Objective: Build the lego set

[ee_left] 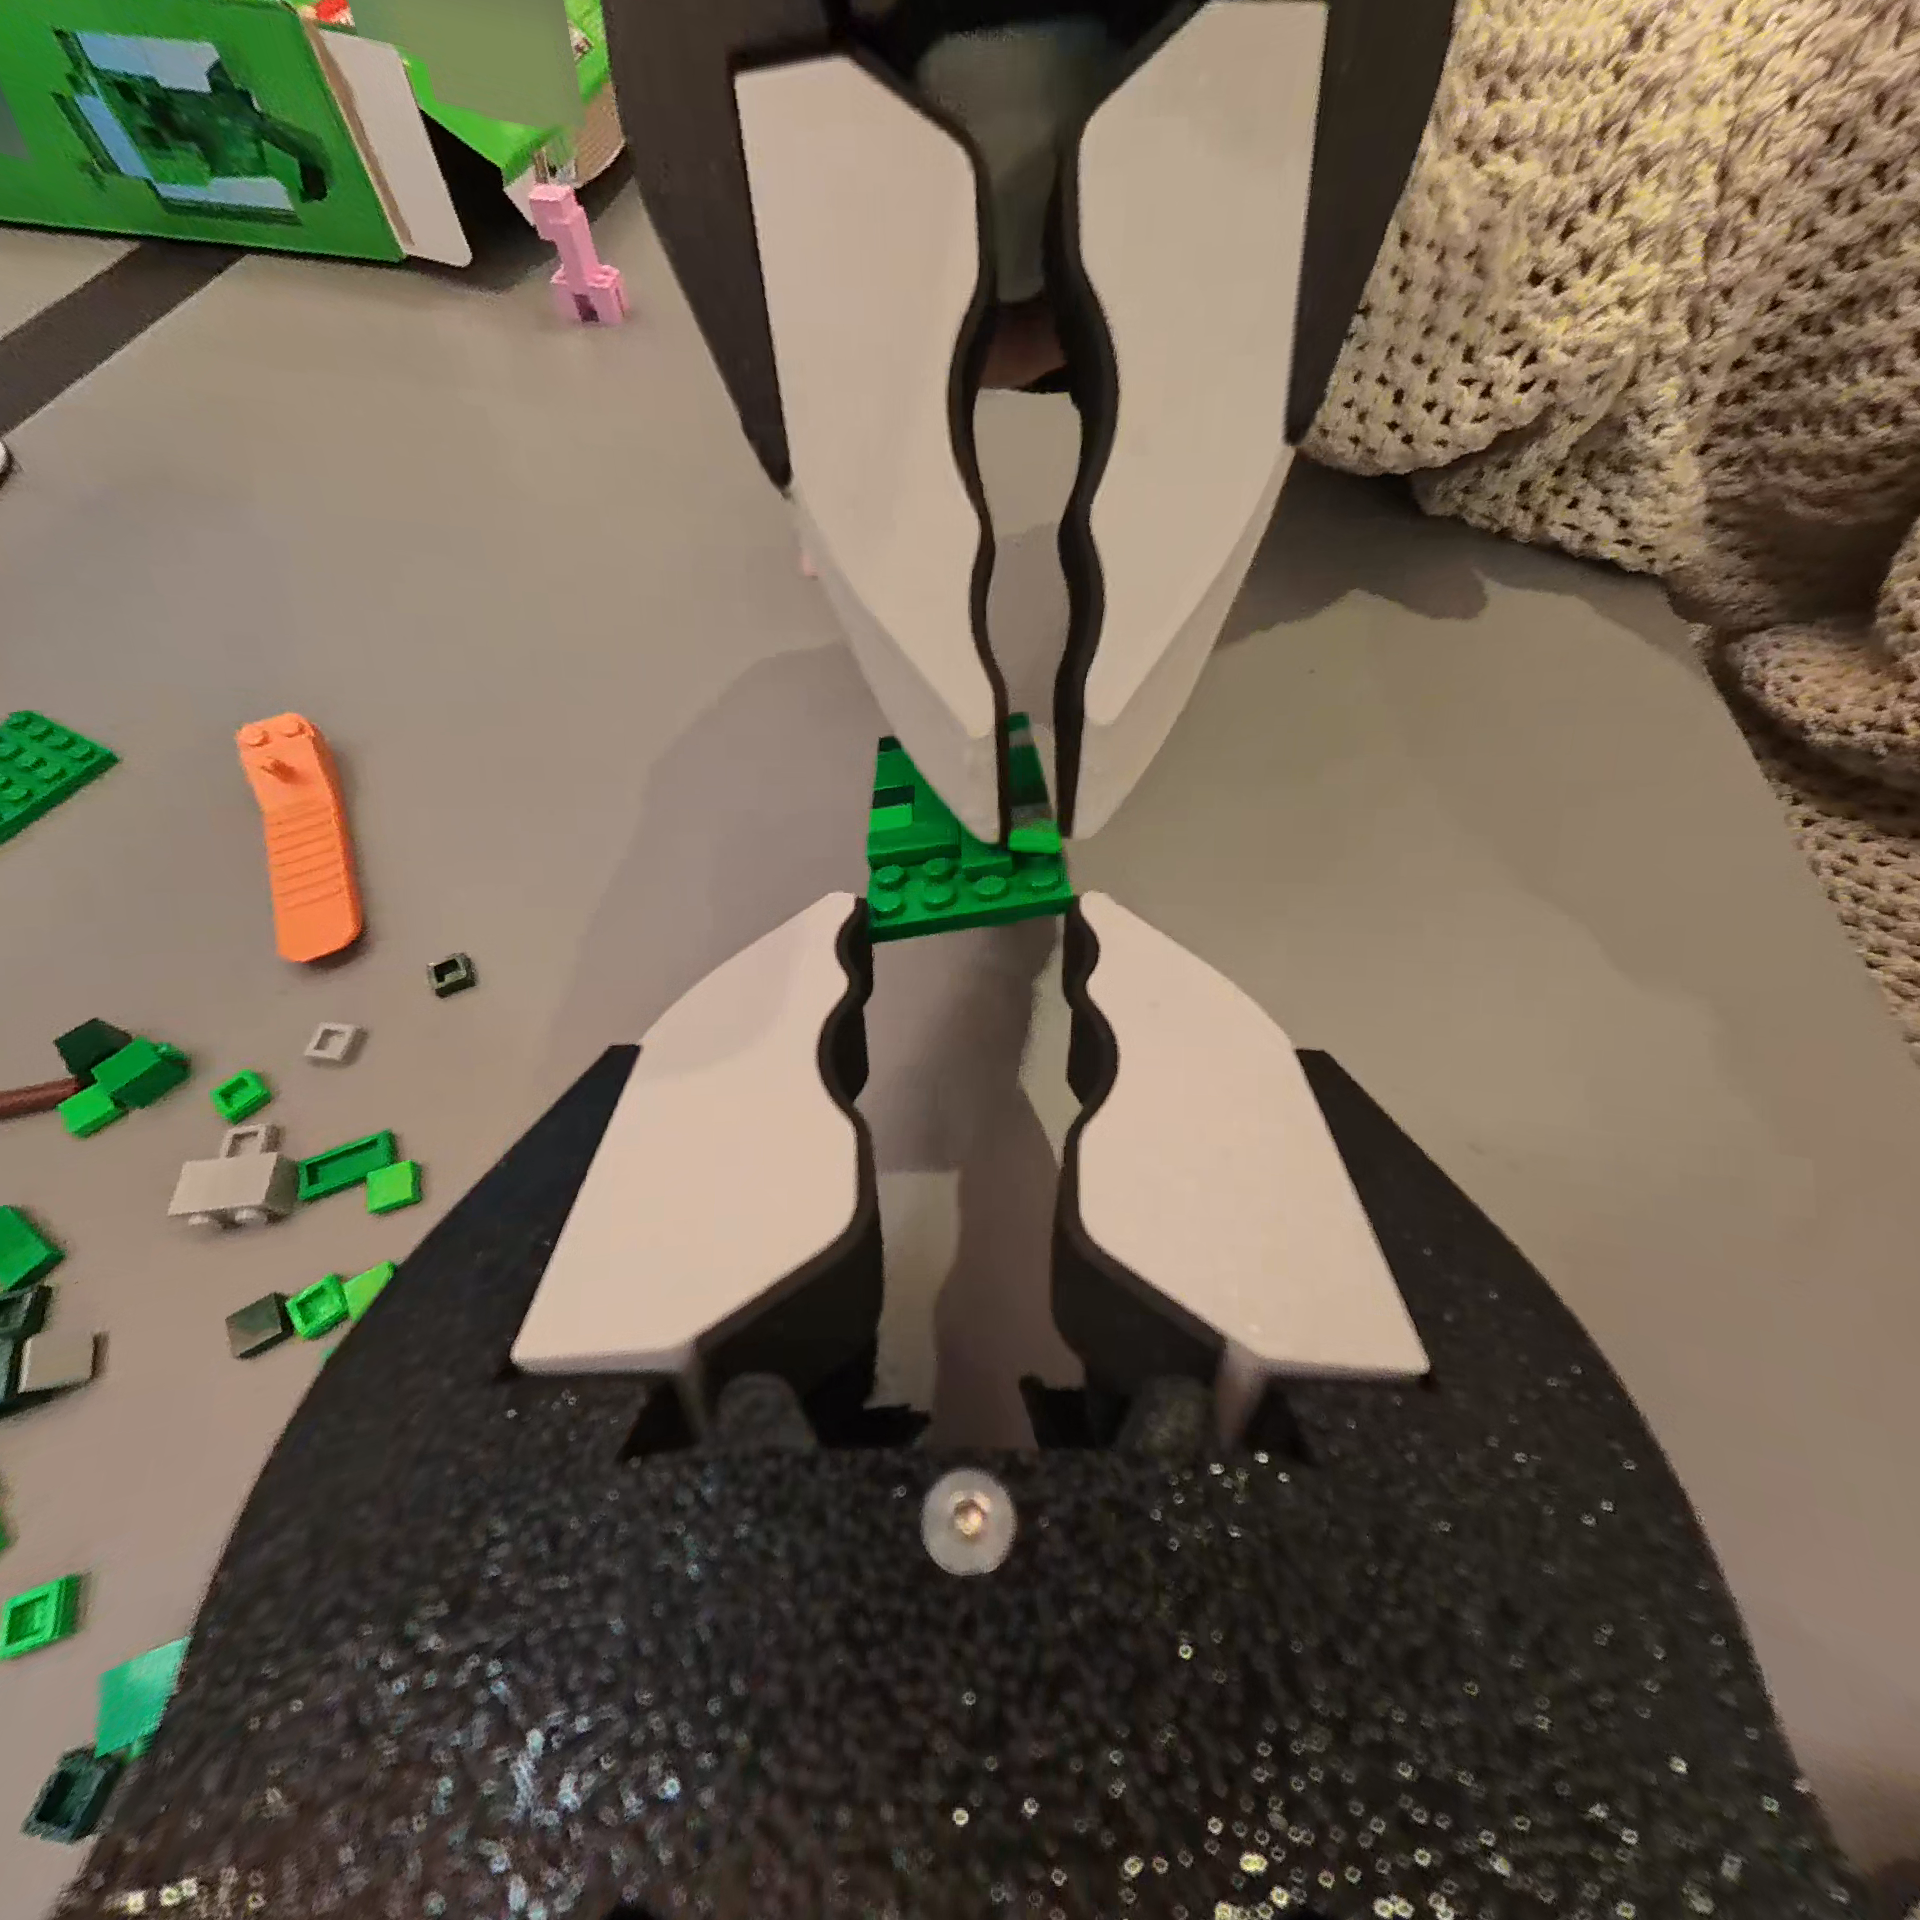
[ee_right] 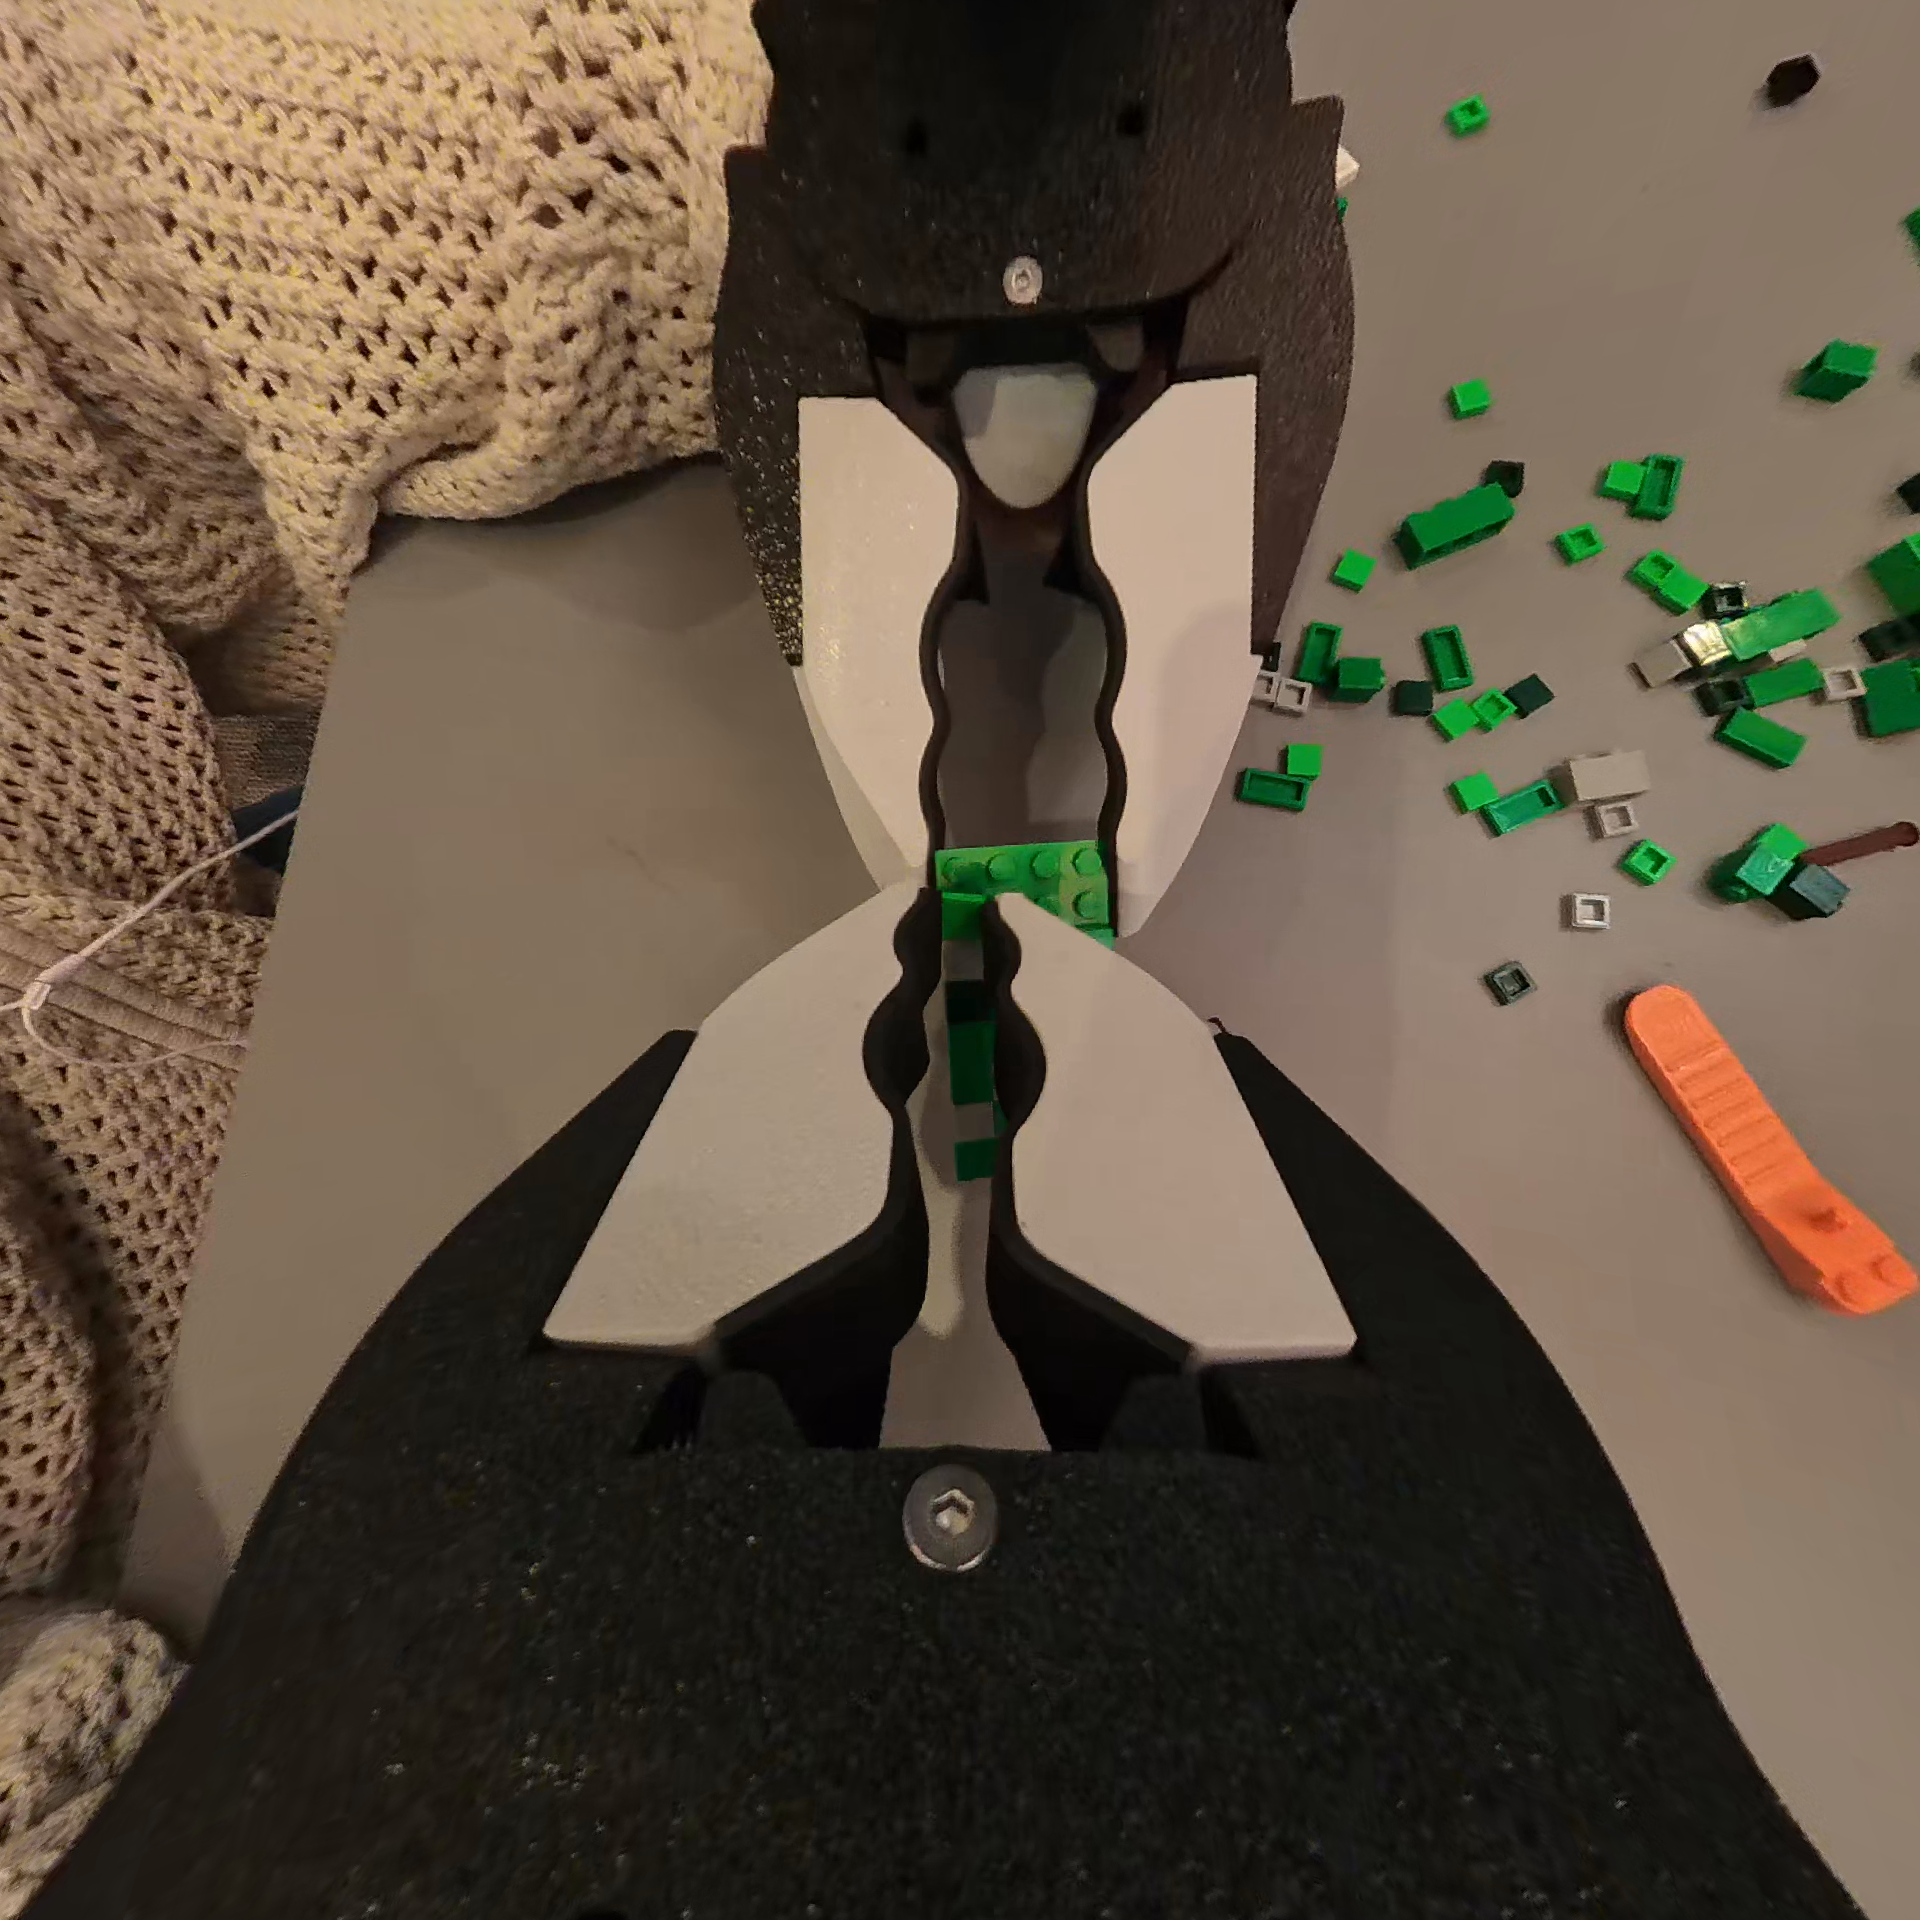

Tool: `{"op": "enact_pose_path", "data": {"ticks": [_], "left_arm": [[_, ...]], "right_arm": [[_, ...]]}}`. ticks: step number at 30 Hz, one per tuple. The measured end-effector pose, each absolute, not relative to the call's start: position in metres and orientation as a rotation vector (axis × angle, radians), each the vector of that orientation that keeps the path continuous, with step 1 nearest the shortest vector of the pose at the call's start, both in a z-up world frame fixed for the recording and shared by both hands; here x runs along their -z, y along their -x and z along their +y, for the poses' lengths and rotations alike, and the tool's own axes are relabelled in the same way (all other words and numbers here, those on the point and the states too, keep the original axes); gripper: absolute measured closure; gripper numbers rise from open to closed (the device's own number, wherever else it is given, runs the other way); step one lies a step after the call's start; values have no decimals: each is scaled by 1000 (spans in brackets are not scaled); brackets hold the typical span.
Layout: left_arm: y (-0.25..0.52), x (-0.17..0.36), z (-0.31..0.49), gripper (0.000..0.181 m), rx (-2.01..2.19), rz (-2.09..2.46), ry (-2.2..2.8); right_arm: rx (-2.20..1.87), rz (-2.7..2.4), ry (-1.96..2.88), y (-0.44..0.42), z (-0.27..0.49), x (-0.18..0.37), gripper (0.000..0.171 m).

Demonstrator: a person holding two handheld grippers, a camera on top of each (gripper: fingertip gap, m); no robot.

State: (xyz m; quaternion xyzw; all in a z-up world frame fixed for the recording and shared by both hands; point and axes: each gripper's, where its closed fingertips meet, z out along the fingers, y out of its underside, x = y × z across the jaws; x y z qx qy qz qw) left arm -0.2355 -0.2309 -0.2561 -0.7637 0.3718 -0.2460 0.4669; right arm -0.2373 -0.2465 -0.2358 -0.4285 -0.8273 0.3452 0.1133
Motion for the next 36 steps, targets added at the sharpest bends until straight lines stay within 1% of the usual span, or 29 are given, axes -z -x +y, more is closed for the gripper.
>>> {"op": "enact_pose_path", "data": {"ticks": [9, 22, 33, 36], "left_arm": [[233, 265, -233, 147, 624, 926, 1933], [234, 265, -233, 147, 641, 909, 1941], [236, 263, -232, 147, 651, 877, 1948], [238, 262, -230, 147, 656, 854, 1948]], "right_arm": [[-978, -2461, 1223, 234, -246, 247, 164], [-909, -2458, 1164, 235, -248, 244, 164], [-880, -2372, 1155, 232, -235, 231, 156], [-853, -2318, 1088, 225, -236, 232, 144]]}}
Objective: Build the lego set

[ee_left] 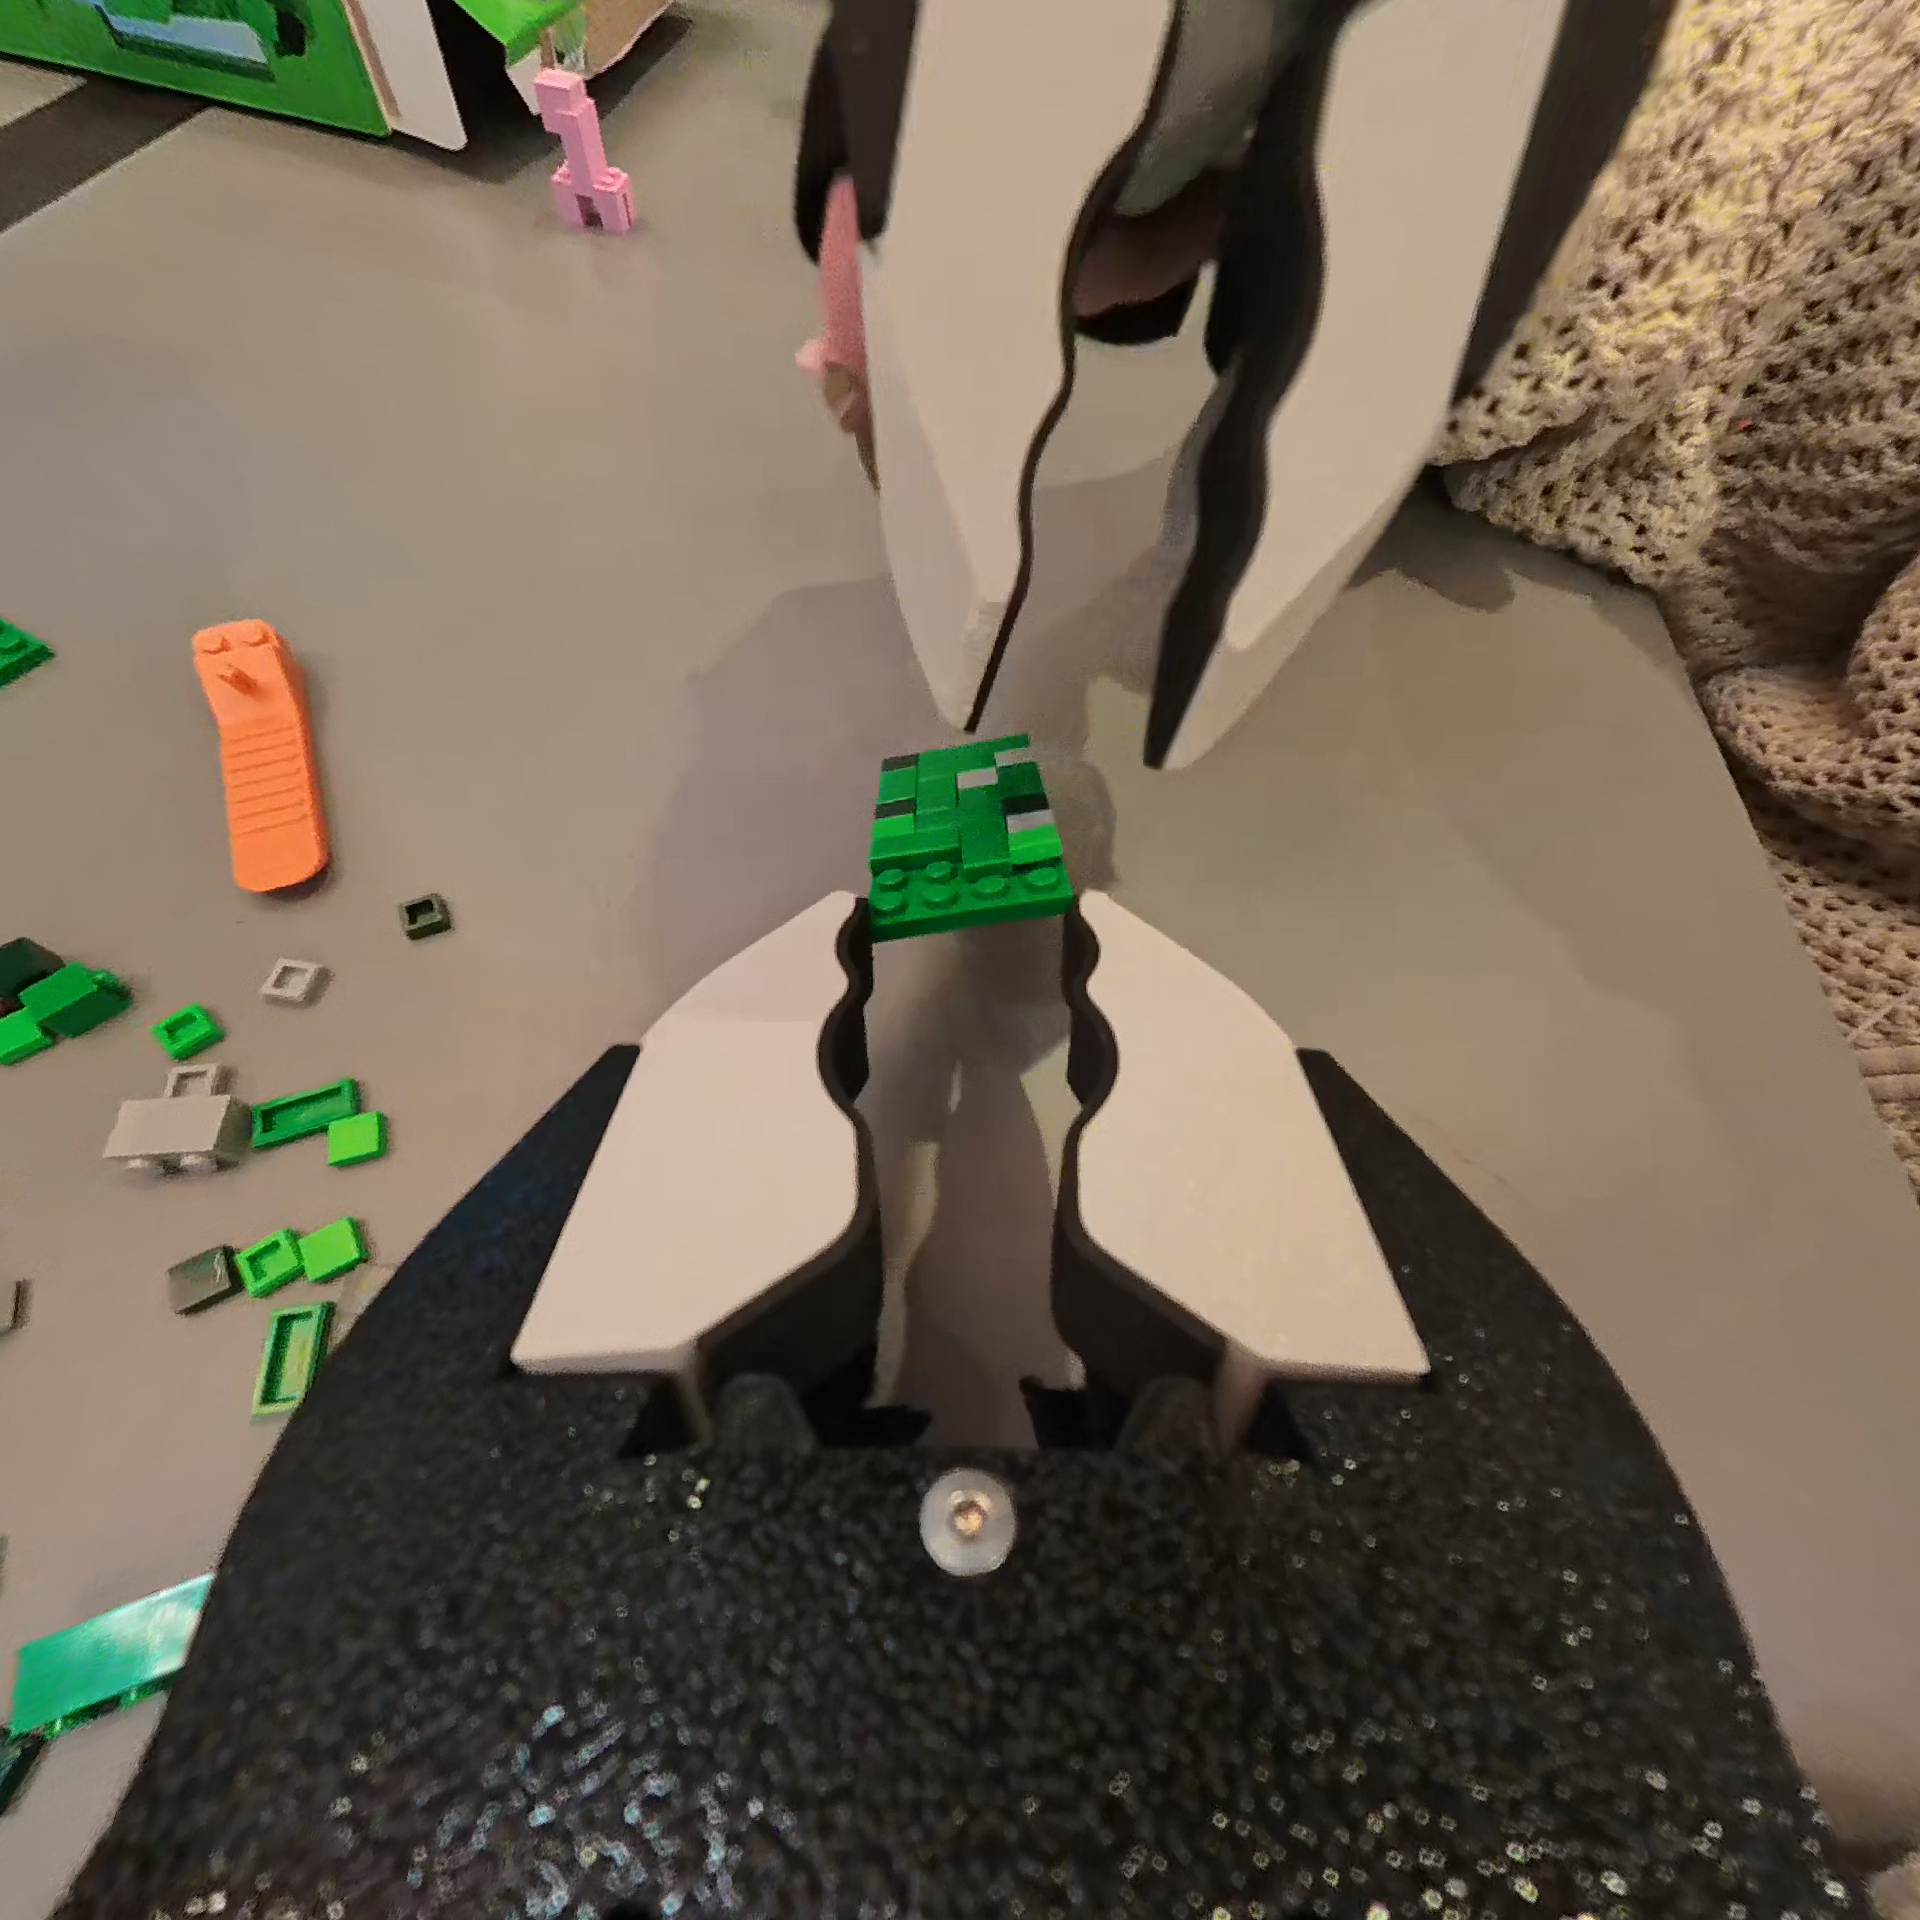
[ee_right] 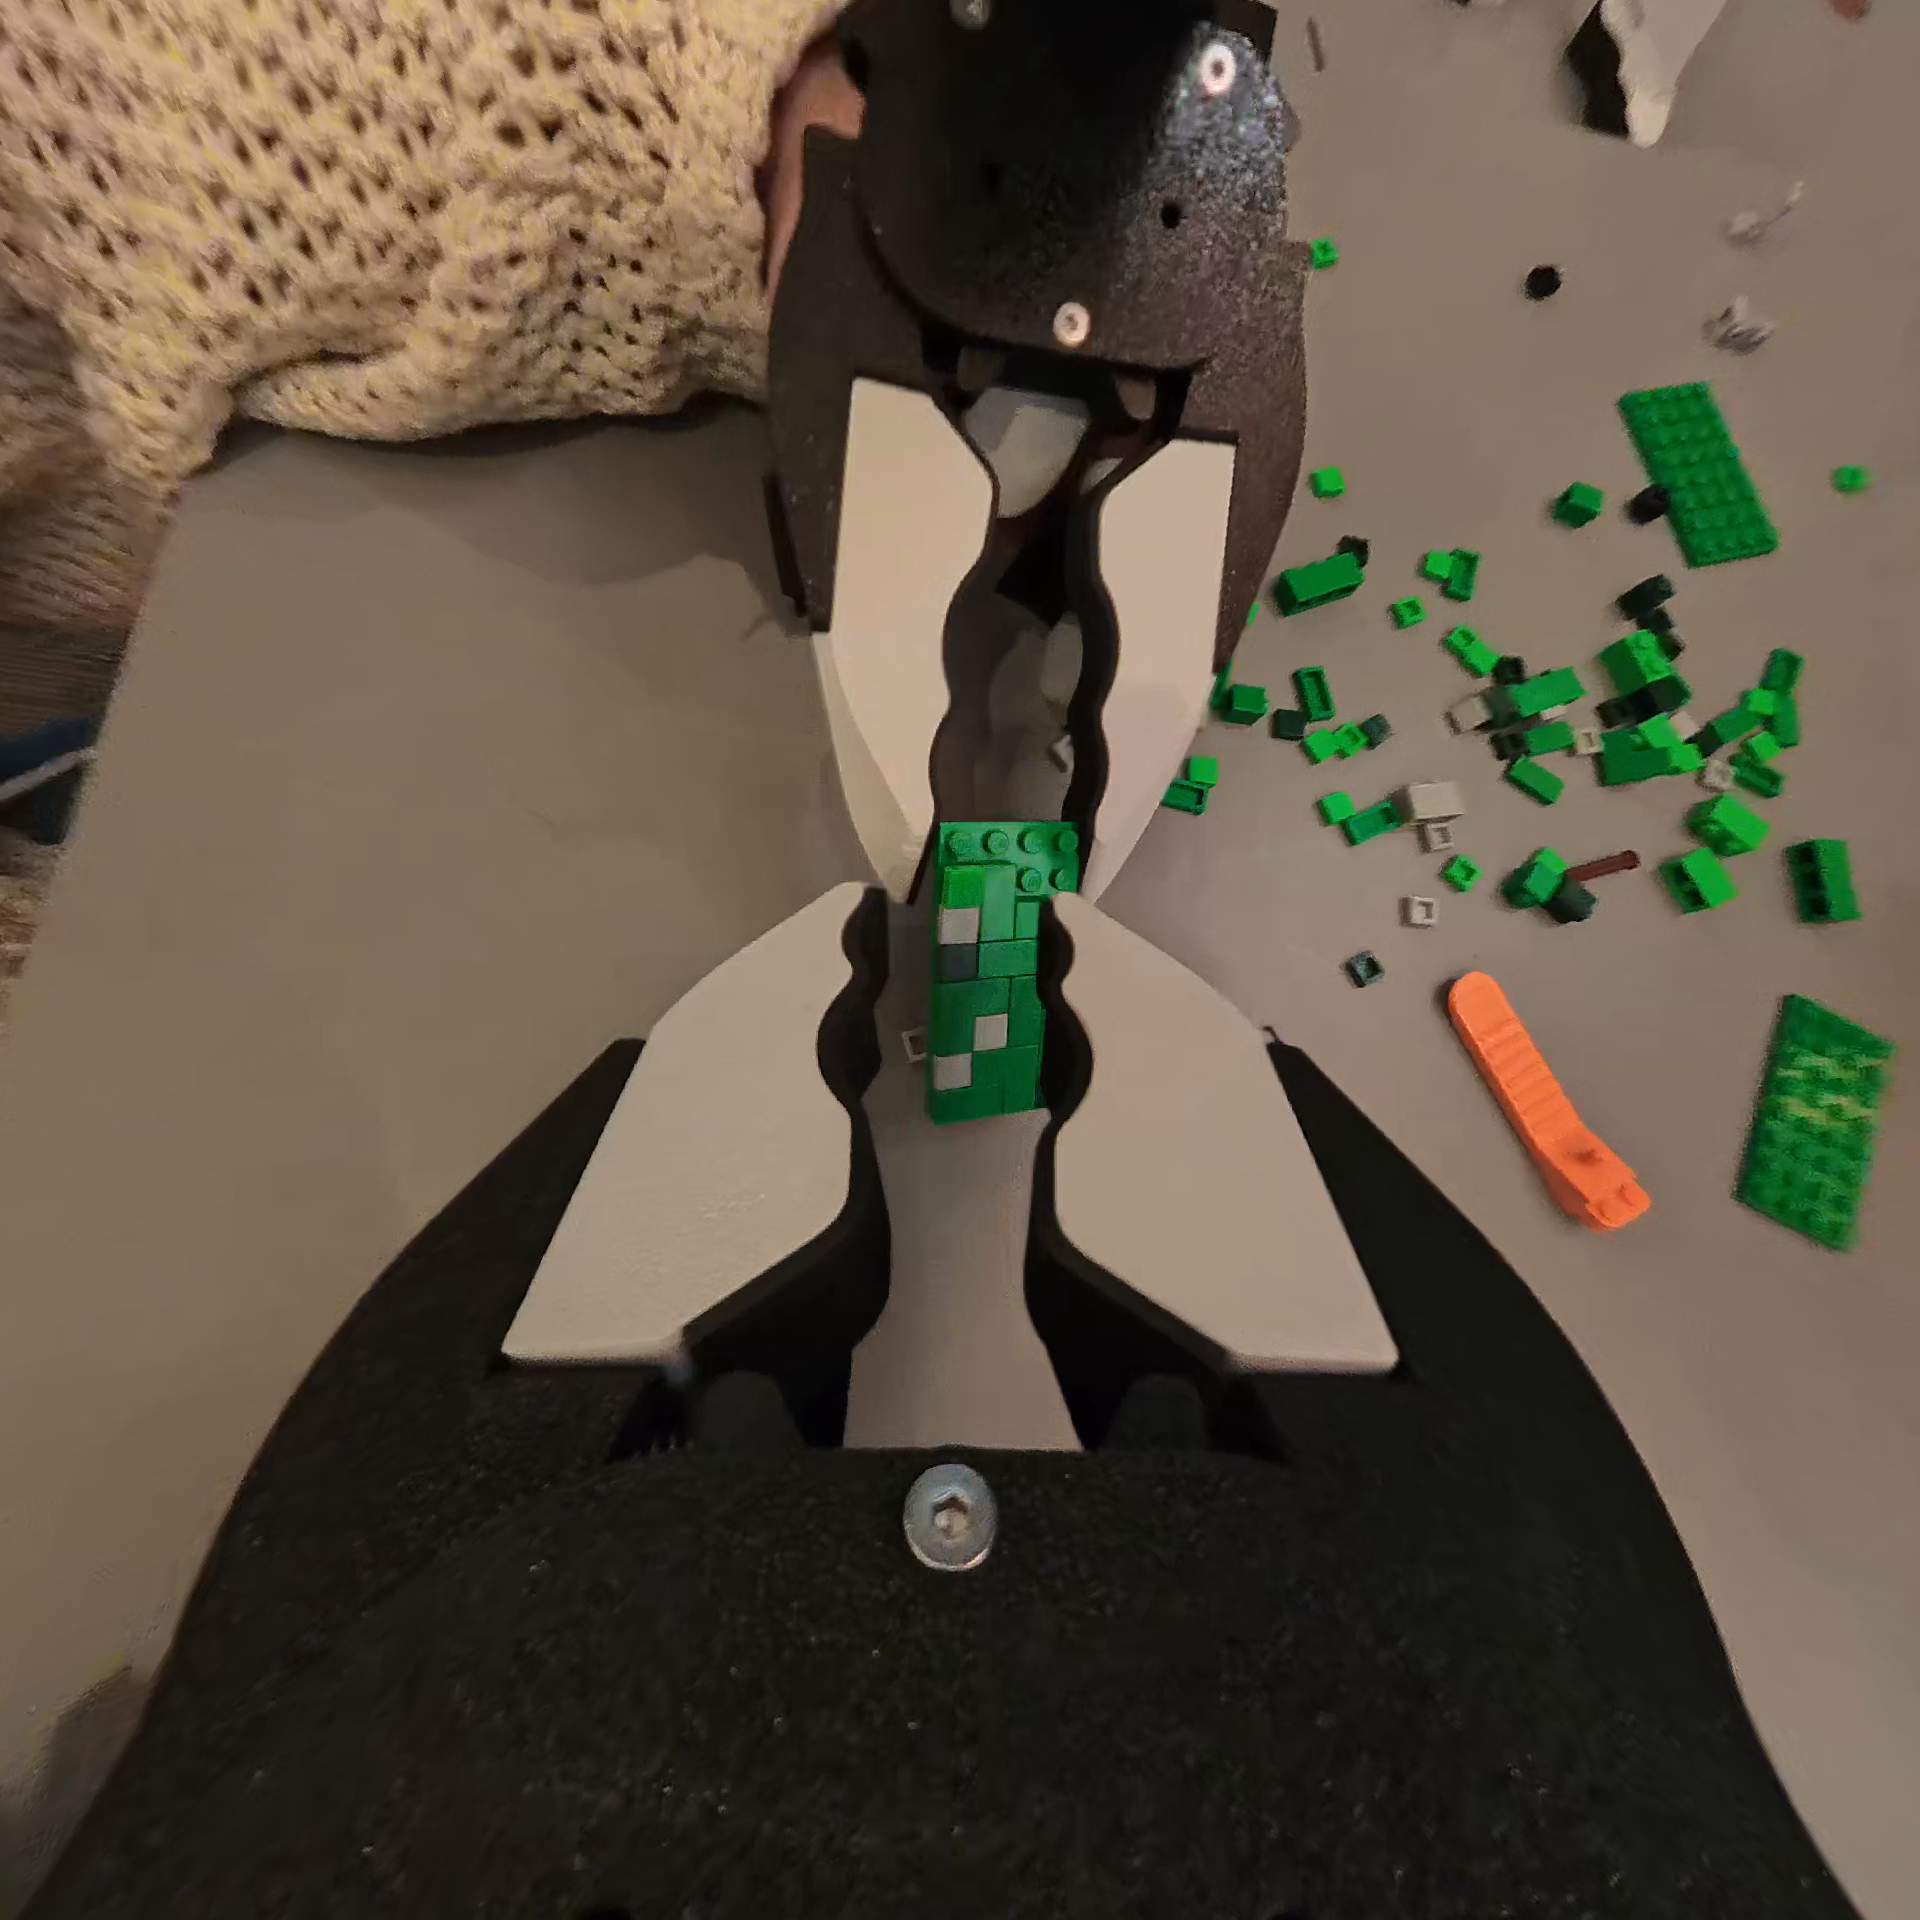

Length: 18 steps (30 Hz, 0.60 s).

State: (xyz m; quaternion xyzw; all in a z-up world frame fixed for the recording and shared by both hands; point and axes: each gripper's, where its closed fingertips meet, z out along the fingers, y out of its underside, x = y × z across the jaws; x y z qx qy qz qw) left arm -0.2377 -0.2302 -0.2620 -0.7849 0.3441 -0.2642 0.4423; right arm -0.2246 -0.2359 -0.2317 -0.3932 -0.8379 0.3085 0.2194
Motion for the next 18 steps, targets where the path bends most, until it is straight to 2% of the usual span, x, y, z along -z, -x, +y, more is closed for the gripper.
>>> {"op": "enact_pose_path", "data": {"ticks": [4, 12, 18], "left_arm": [[240, 261, -228, 147, 655, 825, 1954], [243, 257, -226, 147, 691, 775, 1941], [245, 255, -226, 147, 707, 756, 1939]], "right_arm": [[-658, -2158, 870, 221, -236, 245, 135], [-363, -1908, 498, 210, -243, 252, 137], [-239, -1843, 410, 208, -238, 252, 141]]}}
